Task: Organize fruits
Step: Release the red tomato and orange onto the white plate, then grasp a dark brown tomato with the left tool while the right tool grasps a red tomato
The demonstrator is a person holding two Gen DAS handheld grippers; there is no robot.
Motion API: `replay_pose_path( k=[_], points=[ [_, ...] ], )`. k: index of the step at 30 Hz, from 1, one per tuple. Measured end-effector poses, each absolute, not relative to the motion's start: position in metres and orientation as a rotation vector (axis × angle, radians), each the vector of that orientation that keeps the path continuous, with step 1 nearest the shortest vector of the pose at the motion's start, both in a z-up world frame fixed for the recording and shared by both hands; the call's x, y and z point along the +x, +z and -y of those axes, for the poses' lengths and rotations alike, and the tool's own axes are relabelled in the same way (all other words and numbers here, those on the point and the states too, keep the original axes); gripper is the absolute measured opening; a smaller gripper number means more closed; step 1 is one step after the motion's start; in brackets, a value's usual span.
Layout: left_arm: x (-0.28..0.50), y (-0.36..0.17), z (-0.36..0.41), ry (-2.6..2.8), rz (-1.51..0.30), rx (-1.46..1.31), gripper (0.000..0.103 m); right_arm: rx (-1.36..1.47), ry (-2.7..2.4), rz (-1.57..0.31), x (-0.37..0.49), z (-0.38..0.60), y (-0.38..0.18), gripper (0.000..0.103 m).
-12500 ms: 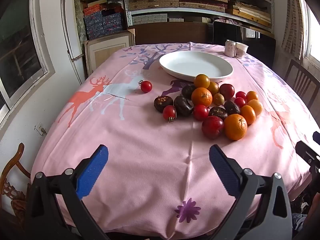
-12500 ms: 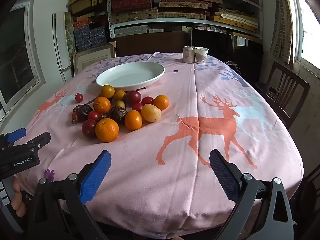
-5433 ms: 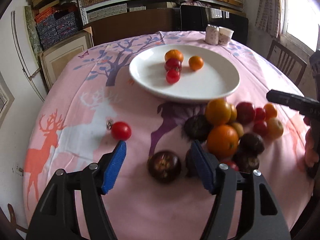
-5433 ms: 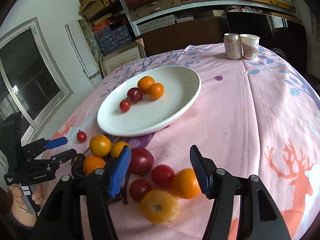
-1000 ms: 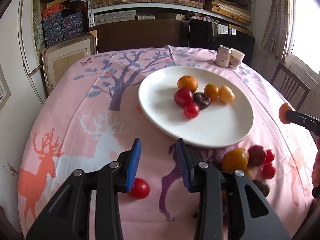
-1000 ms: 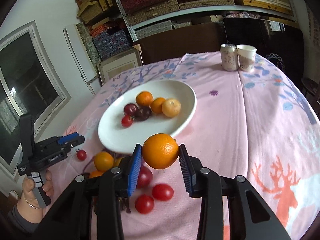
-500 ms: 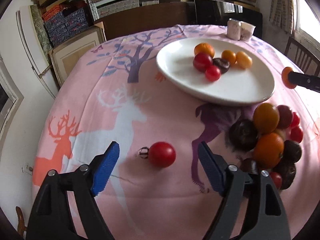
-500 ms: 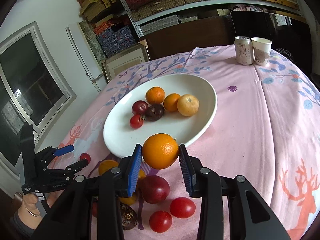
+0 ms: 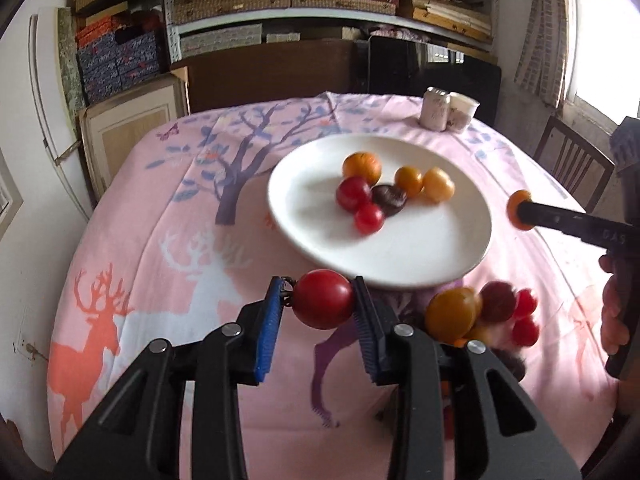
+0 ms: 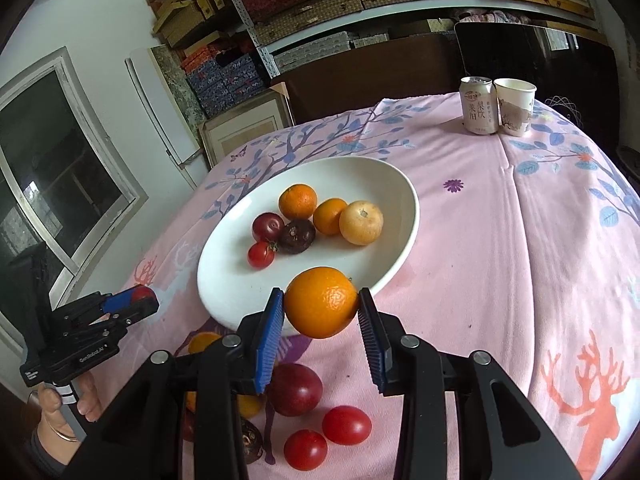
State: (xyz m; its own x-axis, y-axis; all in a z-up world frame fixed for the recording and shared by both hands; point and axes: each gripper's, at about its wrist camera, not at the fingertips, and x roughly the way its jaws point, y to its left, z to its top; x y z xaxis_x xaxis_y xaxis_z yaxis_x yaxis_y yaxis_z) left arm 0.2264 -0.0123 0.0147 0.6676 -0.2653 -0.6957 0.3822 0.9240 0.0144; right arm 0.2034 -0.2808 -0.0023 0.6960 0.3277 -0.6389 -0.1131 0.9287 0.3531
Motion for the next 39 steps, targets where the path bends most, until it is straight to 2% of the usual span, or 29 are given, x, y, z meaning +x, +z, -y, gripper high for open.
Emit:
replay_pose_path(
  k=[3, 6, 7, 8, 11, 13, 15, 18, 23, 25, 29, 31, 32, 34, 36, 39],
  points=[
    [0.245, 0.024, 0.043, -0.391, -0.738, 0.189, 0.034, 0.291, 0.254, -0.779, 0.219, 0.276, 0.003, 0.038],
    [0.271, 0.01, 0.066, -0.381, -0.772, 0.205, 0.037, 0.306, 0.261, -0.805, 0.235, 0.276, 0.001, 0.039],
    [0.279, 0.004, 0.069, -0.38, -0.795, 0.197, 0.037, 0.307, 0.26, -0.809, 0.238, 0.276, 0.0, 0.043],
    [0.286, -0.004, 0.07, -0.371, -0.822, 0.191, 0.037, 0.31, 0.26, -0.805, 0.238, 0.277, 0.0, 0.054],
    [0.287, -0.013, 0.062, -0.355, -0.854, 0.177, 0.039, 0.317, 0.238, -0.768, 0.231, 0.283, 0.004, 0.058],
    [0.275, -0.005, 0.051, -0.345, -0.82, 0.164, 0.052, 0.311, 0.229, -0.761, 0.222, 0.286, 0.003, 0.058],
    [0.257, 0.004, 0.039, -0.35, -0.779, 0.144, 0.07, 0.315, 0.234, -0.759, 0.209, 0.287, -0.002, 0.058],
    [0.223, 0.003, 0.029, -0.36, -0.751, 0.182, 0.073, 0.318, 0.234, -0.77, 0.183, 0.287, -0.015, 0.058],
    [0.168, -0.016, 0.025, -0.389, -0.767, 0.302, 0.073, 0.36, 0.244, -0.782, 0.14, 0.296, -0.032, 0.059],
    [0.15, -0.022, 0.027, -0.4, -0.755, 0.35, 0.073, 0.365, 0.241, -0.779, 0.128, 0.298, -0.035, 0.063],
    [0.137, -0.026, 0.029, -0.4, -0.743, 0.377, 0.073, 0.358, 0.244, -0.782, 0.116, 0.299, -0.038, 0.064],
    [0.14, -0.029, 0.031, -0.401, -0.761, 0.37, 0.066, 0.361, 0.241, -0.778, 0.114, 0.301, -0.039, 0.064],
    [0.143, -0.031, 0.031, -0.405, -0.774, 0.365, 0.059, 0.362, 0.242, -0.777, 0.114, 0.302, -0.039, 0.064],
    [0.149, -0.036, 0.031, -0.422, -0.811, 0.334, 0.053, 0.369, 0.245, -0.77, 0.111, 0.303, -0.039, 0.064],
    [0.154, -0.035, 0.031, -0.46, -0.835, 0.288, 0.039, 0.381, 0.246, -0.765, 0.11, 0.305, -0.039, 0.064],
    [0.16, -0.041, 0.034, -0.507, -0.894, 0.229, 0.036, 0.4, 0.249, -0.764, 0.109, 0.308, -0.039, 0.064]
  ],
)
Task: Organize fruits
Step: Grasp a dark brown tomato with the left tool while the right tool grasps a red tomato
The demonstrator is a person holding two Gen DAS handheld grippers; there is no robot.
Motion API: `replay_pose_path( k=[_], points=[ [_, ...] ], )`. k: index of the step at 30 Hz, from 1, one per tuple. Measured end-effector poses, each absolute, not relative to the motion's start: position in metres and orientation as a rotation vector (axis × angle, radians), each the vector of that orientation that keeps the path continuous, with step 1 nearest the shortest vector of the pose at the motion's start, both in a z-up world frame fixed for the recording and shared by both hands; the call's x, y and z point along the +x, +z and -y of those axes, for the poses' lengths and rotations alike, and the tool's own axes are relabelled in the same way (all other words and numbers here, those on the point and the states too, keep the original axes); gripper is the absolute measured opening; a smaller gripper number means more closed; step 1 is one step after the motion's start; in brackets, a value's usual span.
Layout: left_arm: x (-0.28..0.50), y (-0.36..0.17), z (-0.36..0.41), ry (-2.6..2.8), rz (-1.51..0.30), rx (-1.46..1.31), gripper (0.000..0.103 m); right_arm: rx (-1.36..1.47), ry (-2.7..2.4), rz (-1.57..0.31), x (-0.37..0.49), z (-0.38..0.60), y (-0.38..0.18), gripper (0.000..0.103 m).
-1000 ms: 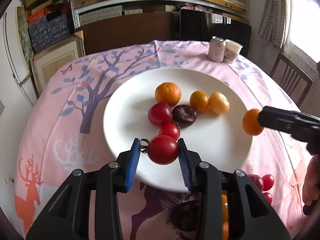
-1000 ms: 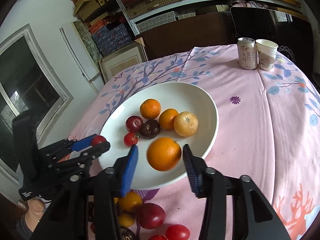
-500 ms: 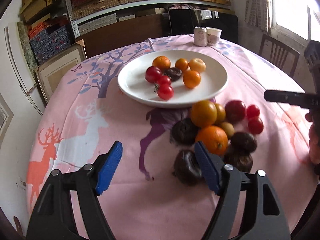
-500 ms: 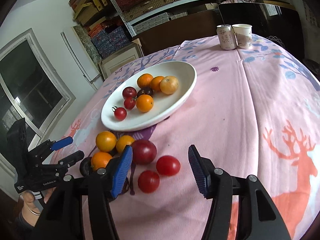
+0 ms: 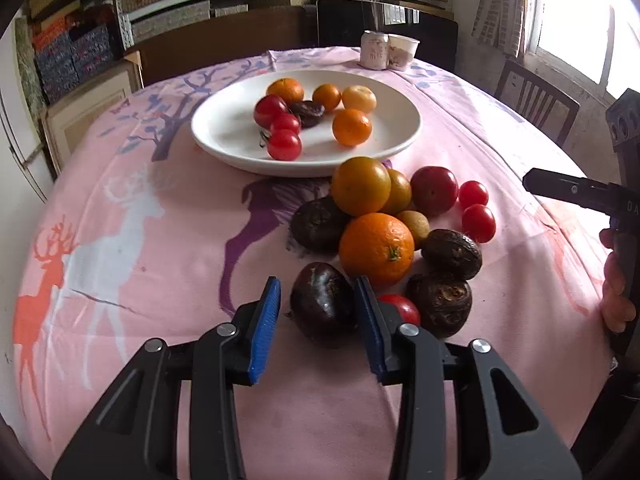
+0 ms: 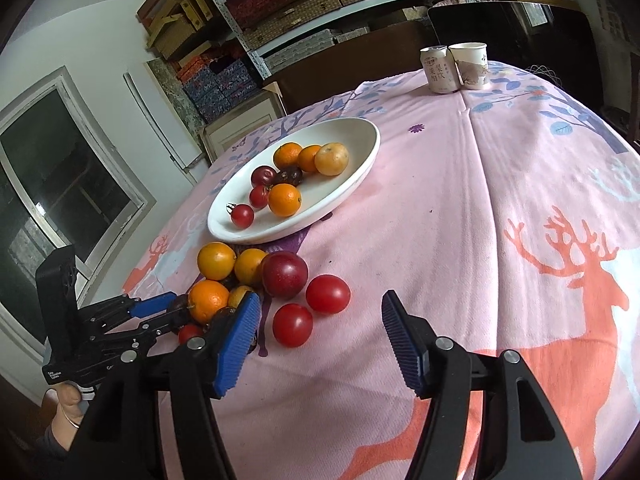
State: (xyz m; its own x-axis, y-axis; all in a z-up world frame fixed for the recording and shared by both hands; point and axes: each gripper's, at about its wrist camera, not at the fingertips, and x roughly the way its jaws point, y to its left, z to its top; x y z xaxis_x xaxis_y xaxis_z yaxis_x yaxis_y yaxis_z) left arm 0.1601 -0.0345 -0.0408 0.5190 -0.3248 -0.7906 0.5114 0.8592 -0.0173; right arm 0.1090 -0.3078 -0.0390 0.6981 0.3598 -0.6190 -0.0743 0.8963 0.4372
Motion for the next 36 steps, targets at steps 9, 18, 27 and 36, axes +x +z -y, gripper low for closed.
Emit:
replay_pose_path(
  k=[9, 18, 27, 36],
  points=[
    [0.165, -0.049, 0.028, -0.532, -0.967, 0.108, 0.036, 0.411, 0.258, -0.748, 0.107, 0.31, -0.038, 0.064],
    [0.152, -0.026, -0.003, -0.49, -0.814, -0.032, 0.033, 0.238, 0.263, -0.789, 0.107, 0.281, -0.038, 0.059],
    [0.155, -0.027, 0.002, -0.476, -0.827, -0.018, 0.033, 0.077, 0.26, -0.934, 0.124, 0.243, -0.055, 0.04],
    [0.156, -0.028, -0.003, -0.477, -0.825, -0.029, 0.033, 0.168, 0.279, -0.953, 0.14, 0.243, -0.061, 0.028]
  ],
)
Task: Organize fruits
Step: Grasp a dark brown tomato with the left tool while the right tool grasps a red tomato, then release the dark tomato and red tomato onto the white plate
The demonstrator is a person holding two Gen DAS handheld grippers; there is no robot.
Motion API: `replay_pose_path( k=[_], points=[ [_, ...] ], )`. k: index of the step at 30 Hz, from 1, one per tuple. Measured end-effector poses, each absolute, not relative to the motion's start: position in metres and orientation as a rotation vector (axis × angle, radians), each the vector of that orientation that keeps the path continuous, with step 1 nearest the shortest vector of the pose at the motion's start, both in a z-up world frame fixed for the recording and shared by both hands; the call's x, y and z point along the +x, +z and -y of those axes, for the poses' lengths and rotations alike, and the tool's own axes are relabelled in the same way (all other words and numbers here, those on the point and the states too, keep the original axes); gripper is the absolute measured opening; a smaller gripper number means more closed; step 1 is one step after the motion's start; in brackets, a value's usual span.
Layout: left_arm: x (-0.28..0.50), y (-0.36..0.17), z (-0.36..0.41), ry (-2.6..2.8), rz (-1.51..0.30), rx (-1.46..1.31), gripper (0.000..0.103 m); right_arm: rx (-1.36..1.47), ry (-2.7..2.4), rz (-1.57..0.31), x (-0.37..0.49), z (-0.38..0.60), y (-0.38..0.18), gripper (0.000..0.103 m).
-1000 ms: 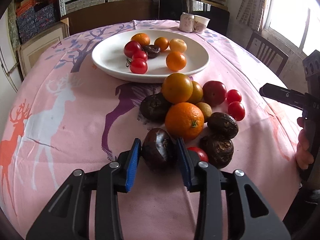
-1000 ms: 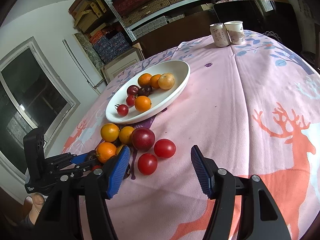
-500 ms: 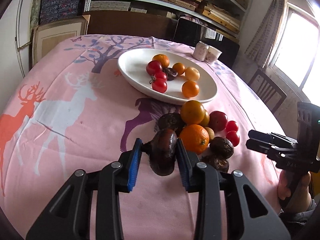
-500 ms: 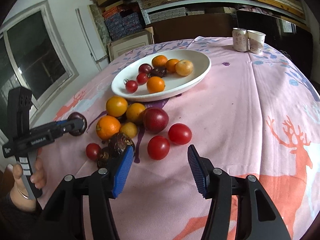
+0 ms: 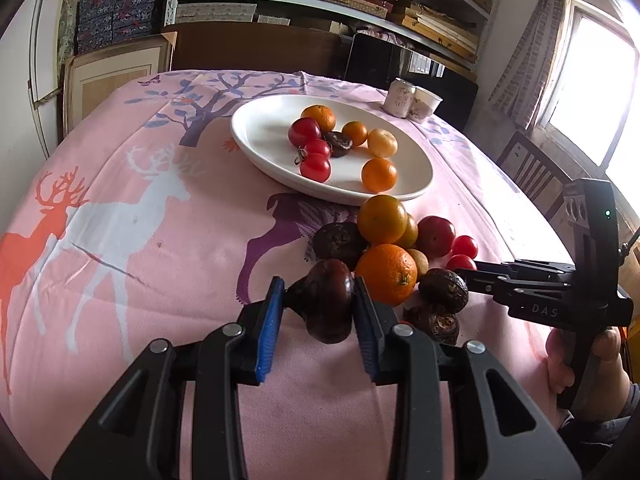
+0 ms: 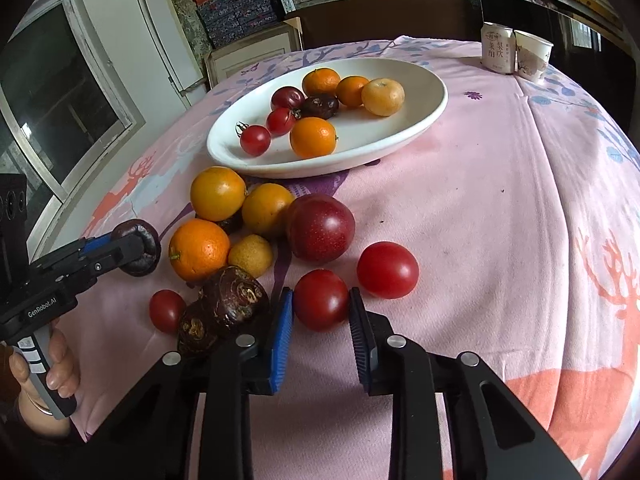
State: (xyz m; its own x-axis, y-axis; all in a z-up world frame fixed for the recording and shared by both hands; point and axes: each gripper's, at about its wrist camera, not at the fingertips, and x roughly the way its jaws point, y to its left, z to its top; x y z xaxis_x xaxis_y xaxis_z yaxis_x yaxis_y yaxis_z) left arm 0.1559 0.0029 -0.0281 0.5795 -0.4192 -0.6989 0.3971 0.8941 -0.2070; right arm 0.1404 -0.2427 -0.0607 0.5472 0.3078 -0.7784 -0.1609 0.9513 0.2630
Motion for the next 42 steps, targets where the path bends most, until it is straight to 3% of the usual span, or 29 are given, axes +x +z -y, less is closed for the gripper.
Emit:
replay_pose_path(
  k=[13, 16, 17, 23, 25, 27, 29, 34, 35, 36, 42],
  points=[
    [0.167, -0.053, 0.029, -0.46, -0.958, 0.14, 0.034, 0.241, 0.33, -0.893, 0.126, 0.254, -0.051, 0.028],
    [0.165, -0.05, 0.028, -0.444, -0.94, 0.144, 0.032, 0.255, 0.337, -0.883, 0.125, 0.257, -0.049, 0.028],
    [0.165, -0.048, 0.026, -0.448, -0.93, 0.131, 0.026, 0.261, 0.338, -0.881, 0.125, 0.258, -0.049, 0.028],
    [0.168, -0.045, 0.028, -0.441, -0.92, 0.131, 0.026, 0.254, 0.342, -0.879, 0.125, 0.256, -0.049, 0.028],
    [0.174, -0.047, 0.027, -0.429, -0.934, 0.115, 0.03, 0.243, 0.343, -0.876, 0.124, 0.255, -0.049, 0.028],
    [0.179, -0.047, 0.026, -0.401, -0.929, 0.107, 0.045, 0.241, 0.344, -0.873, 0.123, 0.255, -0.048, 0.028],
    [0.184, -0.045, 0.026, -0.374, -0.911, 0.106, 0.054, 0.247, 0.348, -0.876, 0.123, 0.255, -0.049, 0.028],
    [0.192, -0.047, 0.028, -0.376, -0.921, 0.097, 0.052, 0.251, 0.355, -0.874, 0.122, 0.256, -0.049, 0.028],
    [0.193, -0.049, 0.027, -0.391, -0.933, 0.083, 0.041, 0.253, 0.357, -0.874, 0.122, 0.257, -0.049, 0.028],
    [0.194, -0.05, 0.027, -0.396, -0.944, 0.08, 0.038, 0.256, 0.359, -0.874, 0.122, 0.257, -0.049, 0.028],
    [0.181, -0.041, 0.026, -0.398, -0.896, 0.081, 0.038, 0.271, 0.361, -0.869, 0.122, 0.259, -0.049, 0.028]
  ],
)
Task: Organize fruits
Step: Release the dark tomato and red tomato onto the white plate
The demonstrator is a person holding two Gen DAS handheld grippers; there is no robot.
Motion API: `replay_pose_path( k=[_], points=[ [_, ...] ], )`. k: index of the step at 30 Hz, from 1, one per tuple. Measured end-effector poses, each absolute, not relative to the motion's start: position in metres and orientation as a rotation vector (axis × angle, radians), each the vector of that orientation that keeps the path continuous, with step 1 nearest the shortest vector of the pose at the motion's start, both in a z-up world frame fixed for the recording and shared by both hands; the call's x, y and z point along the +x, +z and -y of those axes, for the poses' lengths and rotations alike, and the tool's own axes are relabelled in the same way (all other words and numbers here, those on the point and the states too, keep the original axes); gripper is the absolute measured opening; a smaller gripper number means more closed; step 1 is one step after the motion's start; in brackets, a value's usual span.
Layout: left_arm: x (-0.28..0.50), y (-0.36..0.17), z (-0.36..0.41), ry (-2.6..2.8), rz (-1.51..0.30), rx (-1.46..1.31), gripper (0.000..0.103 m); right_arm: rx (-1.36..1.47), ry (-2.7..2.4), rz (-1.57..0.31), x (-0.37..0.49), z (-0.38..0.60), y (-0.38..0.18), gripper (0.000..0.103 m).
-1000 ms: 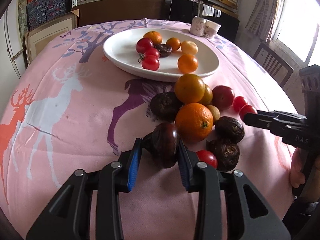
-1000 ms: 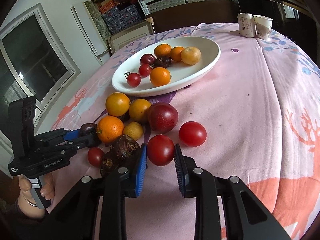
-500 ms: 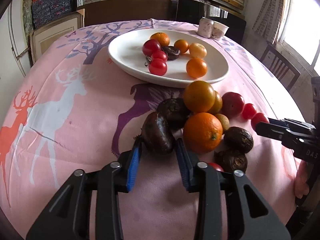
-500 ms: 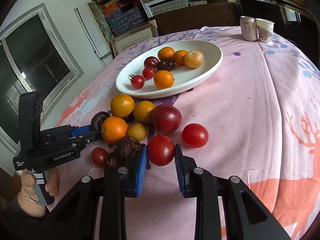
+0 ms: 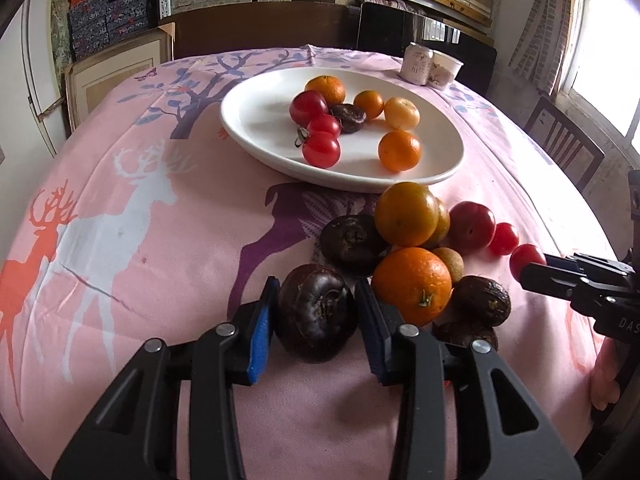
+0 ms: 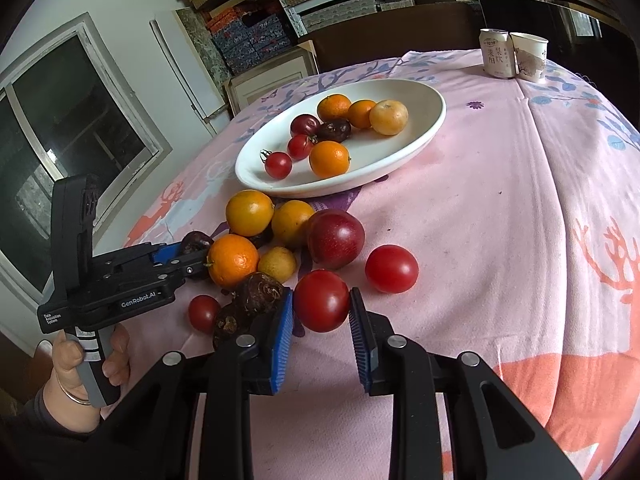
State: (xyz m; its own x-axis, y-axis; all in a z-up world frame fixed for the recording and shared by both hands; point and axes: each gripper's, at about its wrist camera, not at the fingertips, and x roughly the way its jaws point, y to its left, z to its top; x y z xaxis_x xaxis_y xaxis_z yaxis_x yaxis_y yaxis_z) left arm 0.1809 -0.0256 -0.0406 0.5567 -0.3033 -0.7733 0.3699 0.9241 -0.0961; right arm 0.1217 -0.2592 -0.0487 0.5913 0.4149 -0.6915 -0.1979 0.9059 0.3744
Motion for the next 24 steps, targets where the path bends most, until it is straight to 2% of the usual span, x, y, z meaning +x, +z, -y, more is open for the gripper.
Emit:
replay_pose_path(
  k=[7, 13, 20, 21, 22, 23, 24],
  points=[
    [0.176, -0.008, 0.003, -0.38, -0.817, -0.009, 0.038, 0.31, 0.379, -0.849, 0.121, 0.266, -0.038, 0.028],
    [0.217, 0.025, 0.015, -0.393, -0.774, 0.001, 0.038, 0.265, 0.371, -0.766, 0.155, 0.271, 0.015, 0.028],
    [0.299, 0.007, 0.035, -0.363, -0.867, -0.035, 0.038, 0.276, 0.311, -0.806, 0.23, 0.272, 0.02, 0.029],
    [0.306, 0.002, 0.036, -0.366, -0.894, -0.043, 0.038, 0.285, 0.301, -0.812, 0.235, 0.273, 0.017, 0.032],
    [0.309, 0.0, 0.036, -0.366, -0.909, -0.056, 0.039, 0.296, 0.293, -0.813, 0.238, 0.274, 0.015, 0.044],
    [0.308, -0.001, 0.034, -0.371, -0.909, -0.073, 0.048, 0.311, 0.284, -0.803, 0.236, 0.276, 0.015, 0.053],
    [0.302, 0.003, 0.031, -0.372, -0.885, -0.079, 0.064, 0.32, 0.284, -0.783, 0.232, 0.278, 0.016, 0.056]
  ],
)
